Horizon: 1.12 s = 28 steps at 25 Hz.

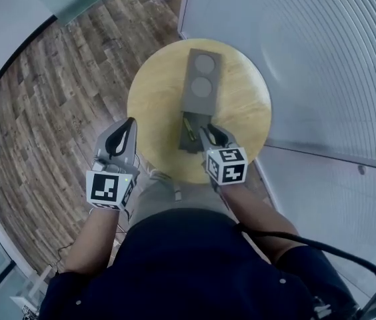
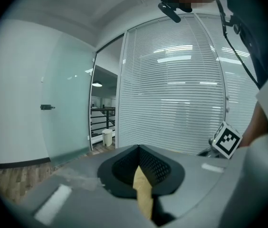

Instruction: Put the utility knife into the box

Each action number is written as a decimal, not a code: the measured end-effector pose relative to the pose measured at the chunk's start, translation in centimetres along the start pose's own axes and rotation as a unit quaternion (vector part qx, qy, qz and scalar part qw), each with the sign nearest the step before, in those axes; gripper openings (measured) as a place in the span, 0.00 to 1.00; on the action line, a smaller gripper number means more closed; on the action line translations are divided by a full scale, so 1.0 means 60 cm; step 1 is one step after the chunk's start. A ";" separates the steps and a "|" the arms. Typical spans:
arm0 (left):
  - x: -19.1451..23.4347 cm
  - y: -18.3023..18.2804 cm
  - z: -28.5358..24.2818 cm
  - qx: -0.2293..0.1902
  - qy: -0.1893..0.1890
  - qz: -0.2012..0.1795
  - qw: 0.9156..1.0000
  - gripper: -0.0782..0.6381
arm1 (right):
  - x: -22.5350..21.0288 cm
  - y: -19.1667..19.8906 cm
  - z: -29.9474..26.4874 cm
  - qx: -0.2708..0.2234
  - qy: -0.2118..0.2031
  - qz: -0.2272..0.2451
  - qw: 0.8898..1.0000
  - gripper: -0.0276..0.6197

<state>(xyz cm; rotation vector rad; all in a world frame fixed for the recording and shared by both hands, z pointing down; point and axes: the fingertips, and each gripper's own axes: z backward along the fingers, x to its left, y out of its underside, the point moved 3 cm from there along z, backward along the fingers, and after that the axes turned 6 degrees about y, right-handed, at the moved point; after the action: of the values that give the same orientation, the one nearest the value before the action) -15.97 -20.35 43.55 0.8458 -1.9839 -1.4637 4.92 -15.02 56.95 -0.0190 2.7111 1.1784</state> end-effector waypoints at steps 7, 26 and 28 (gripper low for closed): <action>-0.020 -0.048 0.007 -0.032 0.004 -0.004 0.999 0.11 | -0.041 -0.056 0.055 -0.060 0.020 -0.004 0.998 0.17; -0.058 -0.135 0.046 -0.080 -0.005 -0.049 0.996 0.11 | -0.085 -0.167 0.225 -0.238 0.017 0.021 0.971 0.06; -0.050 -0.139 0.050 -0.083 -0.013 -0.045 0.995 0.11 | -0.084 -0.175 0.242 -0.246 0.015 0.033 0.969 0.06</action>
<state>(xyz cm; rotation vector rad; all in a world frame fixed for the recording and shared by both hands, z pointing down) -14.71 -18.05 34.56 0.8560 -1.8341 -1.6730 13.15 -12.00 40.53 -0.0144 2.3846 1.8514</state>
